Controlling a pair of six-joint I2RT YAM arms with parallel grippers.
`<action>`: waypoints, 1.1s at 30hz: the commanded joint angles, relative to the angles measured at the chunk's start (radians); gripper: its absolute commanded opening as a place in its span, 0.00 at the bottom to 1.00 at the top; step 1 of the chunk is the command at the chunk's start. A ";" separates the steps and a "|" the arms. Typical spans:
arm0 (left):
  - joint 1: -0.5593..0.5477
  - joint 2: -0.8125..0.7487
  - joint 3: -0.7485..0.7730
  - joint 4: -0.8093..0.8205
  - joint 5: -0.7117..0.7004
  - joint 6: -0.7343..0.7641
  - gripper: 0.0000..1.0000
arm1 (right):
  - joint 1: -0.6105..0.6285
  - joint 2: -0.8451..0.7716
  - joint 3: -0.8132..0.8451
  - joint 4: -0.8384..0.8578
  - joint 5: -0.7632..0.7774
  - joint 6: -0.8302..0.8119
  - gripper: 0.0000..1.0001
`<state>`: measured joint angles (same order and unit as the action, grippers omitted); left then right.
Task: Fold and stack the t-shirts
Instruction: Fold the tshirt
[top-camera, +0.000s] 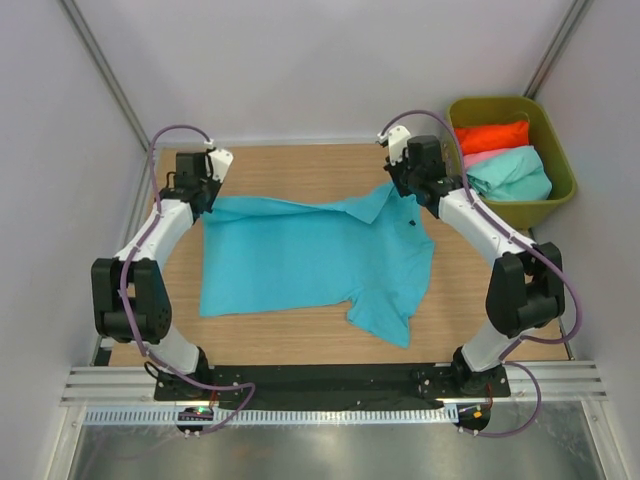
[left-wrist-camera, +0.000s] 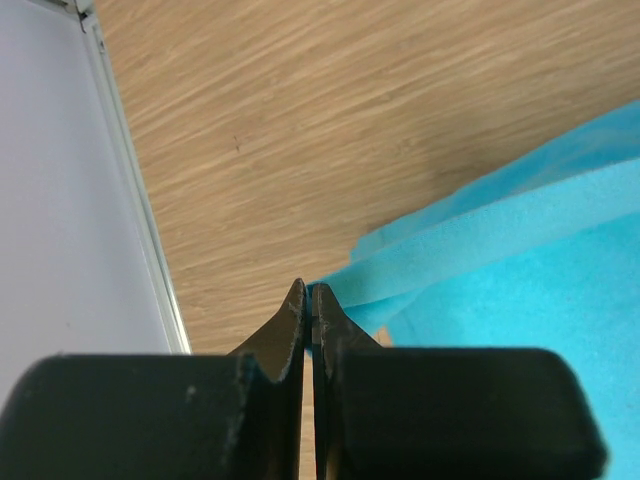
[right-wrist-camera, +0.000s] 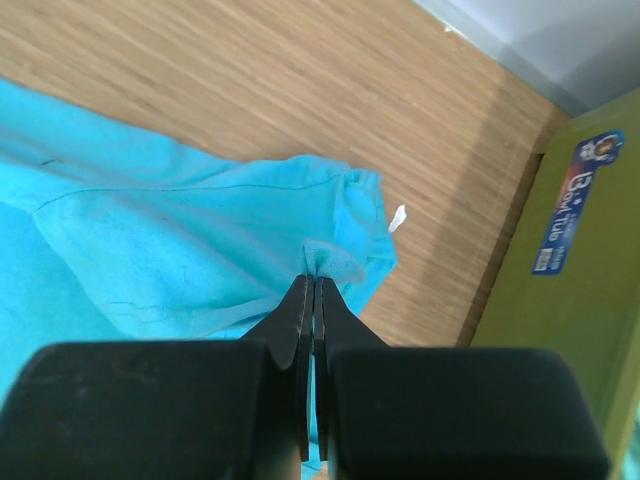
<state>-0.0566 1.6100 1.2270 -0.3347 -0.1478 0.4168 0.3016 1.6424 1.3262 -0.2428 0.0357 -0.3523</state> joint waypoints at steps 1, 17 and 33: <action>0.001 -0.058 -0.032 0.005 0.014 -0.021 0.00 | 0.011 -0.032 -0.038 0.017 -0.023 0.019 0.01; 0.001 -0.081 -0.184 -0.003 0.011 -0.039 0.00 | 0.065 -0.023 -0.154 0.011 -0.072 0.039 0.01; -0.002 -0.190 -0.150 -0.193 0.086 -0.142 0.83 | 0.065 -0.200 -0.245 -0.042 -0.008 0.022 0.39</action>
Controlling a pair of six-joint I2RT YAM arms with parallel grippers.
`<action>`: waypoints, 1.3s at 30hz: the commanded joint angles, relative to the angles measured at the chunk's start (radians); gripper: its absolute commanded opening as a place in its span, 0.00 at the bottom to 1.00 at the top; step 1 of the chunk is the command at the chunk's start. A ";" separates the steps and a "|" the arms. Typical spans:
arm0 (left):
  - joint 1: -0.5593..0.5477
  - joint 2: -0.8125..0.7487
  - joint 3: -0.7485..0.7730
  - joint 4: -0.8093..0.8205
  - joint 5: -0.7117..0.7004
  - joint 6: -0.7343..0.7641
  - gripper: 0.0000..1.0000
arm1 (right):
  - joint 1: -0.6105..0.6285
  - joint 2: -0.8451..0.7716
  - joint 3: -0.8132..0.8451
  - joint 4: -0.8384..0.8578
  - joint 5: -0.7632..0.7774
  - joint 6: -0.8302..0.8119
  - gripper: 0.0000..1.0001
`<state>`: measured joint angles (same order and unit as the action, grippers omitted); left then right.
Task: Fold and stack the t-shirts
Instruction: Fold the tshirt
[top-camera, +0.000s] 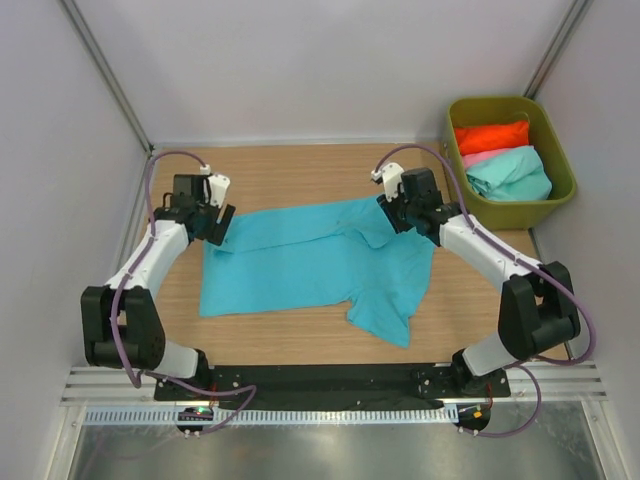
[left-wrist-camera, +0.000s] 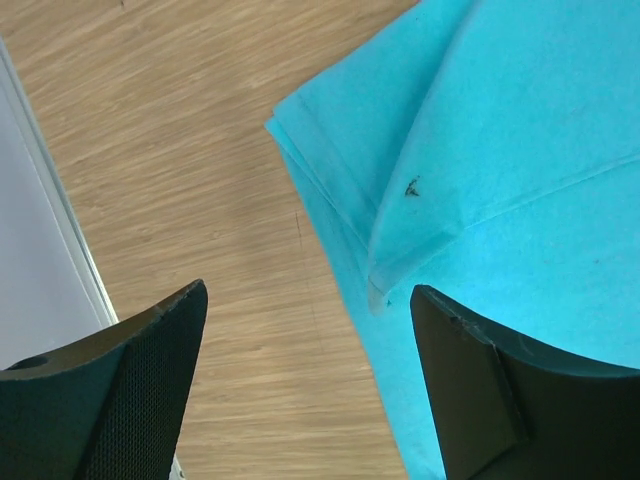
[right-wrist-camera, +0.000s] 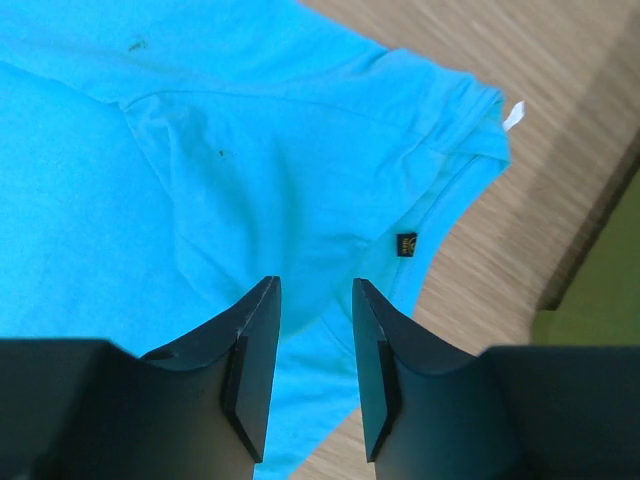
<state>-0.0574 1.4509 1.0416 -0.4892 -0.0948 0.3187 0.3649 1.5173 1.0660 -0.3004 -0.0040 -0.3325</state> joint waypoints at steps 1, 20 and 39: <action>0.001 -0.017 0.044 -0.048 0.036 -0.049 0.83 | 0.003 -0.075 0.023 0.012 0.036 0.003 0.41; 0.176 0.450 0.429 -0.373 0.408 -0.260 0.47 | 0.002 0.162 0.264 -0.152 -0.044 -0.028 0.40; 0.232 0.568 0.449 -0.387 0.418 -0.291 0.40 | 0.003 0.245 0.316 -0.164 -0.067 -0.017 0.38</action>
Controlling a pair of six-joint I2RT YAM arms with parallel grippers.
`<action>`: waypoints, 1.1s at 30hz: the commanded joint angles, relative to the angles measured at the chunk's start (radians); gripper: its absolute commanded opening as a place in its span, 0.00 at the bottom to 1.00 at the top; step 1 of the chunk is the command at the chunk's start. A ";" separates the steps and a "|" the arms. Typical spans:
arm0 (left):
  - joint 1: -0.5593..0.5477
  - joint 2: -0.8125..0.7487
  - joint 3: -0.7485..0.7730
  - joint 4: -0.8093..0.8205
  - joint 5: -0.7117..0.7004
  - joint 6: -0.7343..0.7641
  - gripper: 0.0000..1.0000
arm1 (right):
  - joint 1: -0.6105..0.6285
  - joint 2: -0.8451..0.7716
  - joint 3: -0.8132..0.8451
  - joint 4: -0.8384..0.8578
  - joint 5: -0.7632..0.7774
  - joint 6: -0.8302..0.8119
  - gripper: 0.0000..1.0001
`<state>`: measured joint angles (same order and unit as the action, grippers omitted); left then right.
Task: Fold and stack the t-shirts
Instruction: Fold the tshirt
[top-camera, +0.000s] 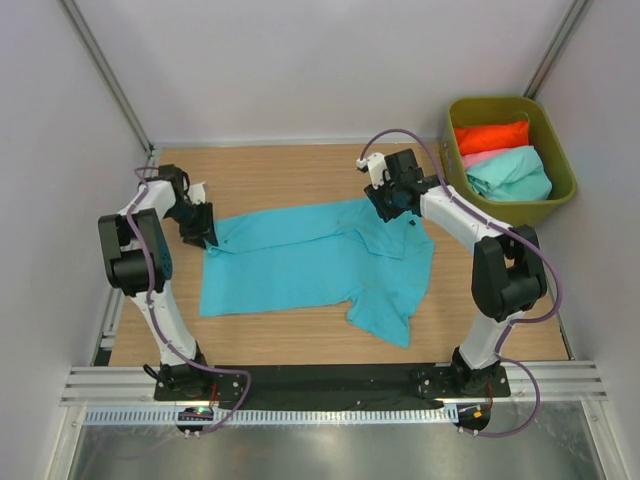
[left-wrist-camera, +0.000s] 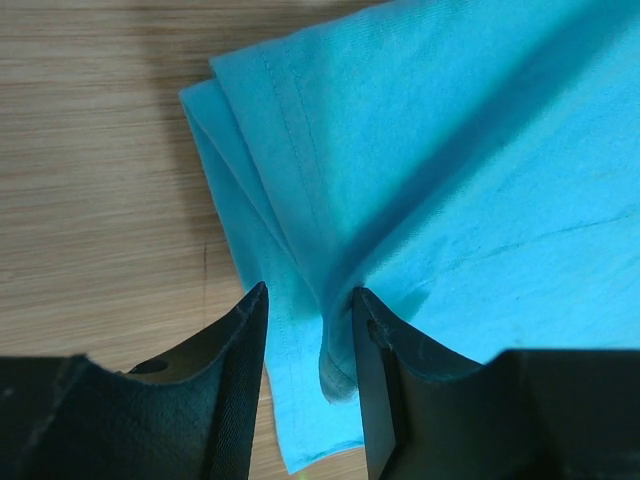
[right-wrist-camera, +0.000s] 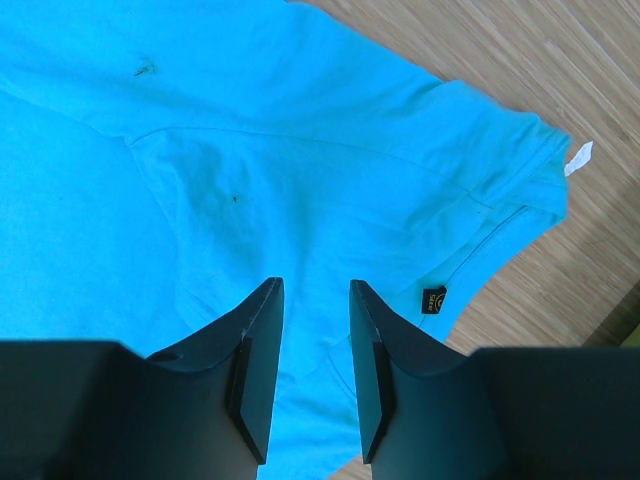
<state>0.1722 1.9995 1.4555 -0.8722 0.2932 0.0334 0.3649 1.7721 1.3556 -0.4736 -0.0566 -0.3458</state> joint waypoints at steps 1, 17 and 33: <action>0.003 0.024 0.037 -0.005 0.032 -0.004 0.40 | 0.005 -0.014 0.020 0.007 -0.011 -0.005 0.38; 0.003 0.057 0.106 -0.001 0.027 -0.004 0.28 | 0.005 -0.045 -0.035 0.020 0.001 -0.015 0.38; 0.003 0.119 0.167 0.002 0.001 -0.003 0.15 | 0.005 -0.053 -0.076 0.032 0.028 -0.032 0.38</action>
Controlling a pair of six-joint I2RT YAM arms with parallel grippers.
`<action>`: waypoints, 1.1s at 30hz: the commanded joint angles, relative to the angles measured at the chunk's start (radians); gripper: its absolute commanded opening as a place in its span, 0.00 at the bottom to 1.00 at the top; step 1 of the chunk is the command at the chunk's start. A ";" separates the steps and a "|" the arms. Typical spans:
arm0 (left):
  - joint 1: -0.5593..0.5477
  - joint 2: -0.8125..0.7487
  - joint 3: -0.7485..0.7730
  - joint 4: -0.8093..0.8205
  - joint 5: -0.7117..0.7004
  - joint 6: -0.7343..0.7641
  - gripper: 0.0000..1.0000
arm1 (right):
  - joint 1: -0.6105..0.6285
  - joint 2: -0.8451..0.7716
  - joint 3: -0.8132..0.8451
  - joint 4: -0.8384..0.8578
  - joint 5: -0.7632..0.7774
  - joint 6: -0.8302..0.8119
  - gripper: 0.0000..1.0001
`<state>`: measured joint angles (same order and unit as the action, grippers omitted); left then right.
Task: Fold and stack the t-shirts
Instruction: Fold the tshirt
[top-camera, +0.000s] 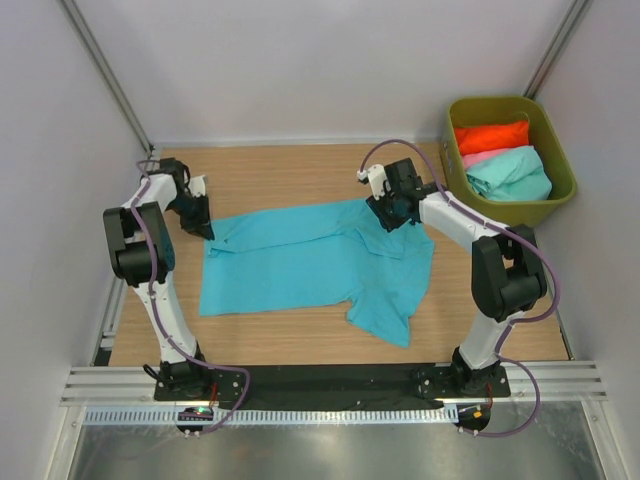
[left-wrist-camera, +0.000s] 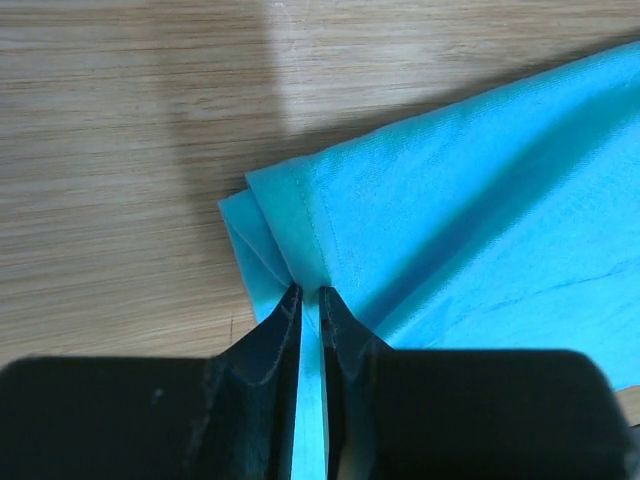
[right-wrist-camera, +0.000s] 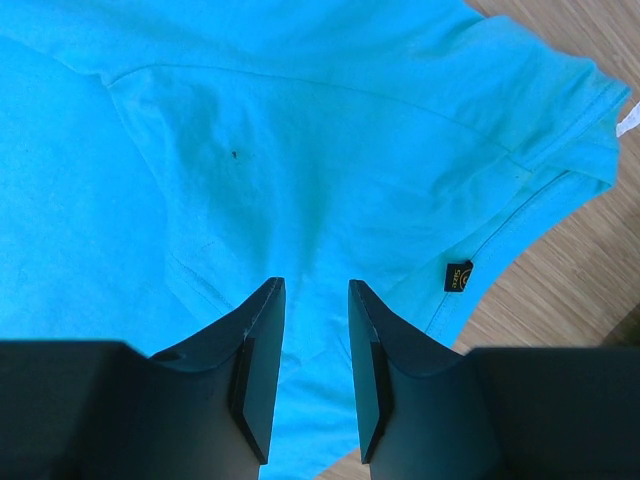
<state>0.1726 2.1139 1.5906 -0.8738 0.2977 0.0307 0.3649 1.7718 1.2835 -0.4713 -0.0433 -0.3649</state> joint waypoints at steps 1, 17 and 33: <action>0.002 0.003 0.032 -0.001 -0.005 0.000 0.11 | 0.003 -0.054 -0.006 0.031 0.014 -0.012 0.38; 0.002 -0.019 0.183 -0.047 -0.103 0.064 0.00 | 0.005 -0.081 -0.127 0.080 0.082 -0.034 0.31; -0.028 -0.195 0.148 -0.109 -0.052 0.038 0.61 | 0.005 -0.182 -0.105 0.027 -0.027 0.004 0.37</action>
<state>0.1692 2.0445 1.7607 -0.9527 0.1917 0.0845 0.3645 1.6463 1.1481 -0.4297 0.0074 -0.3820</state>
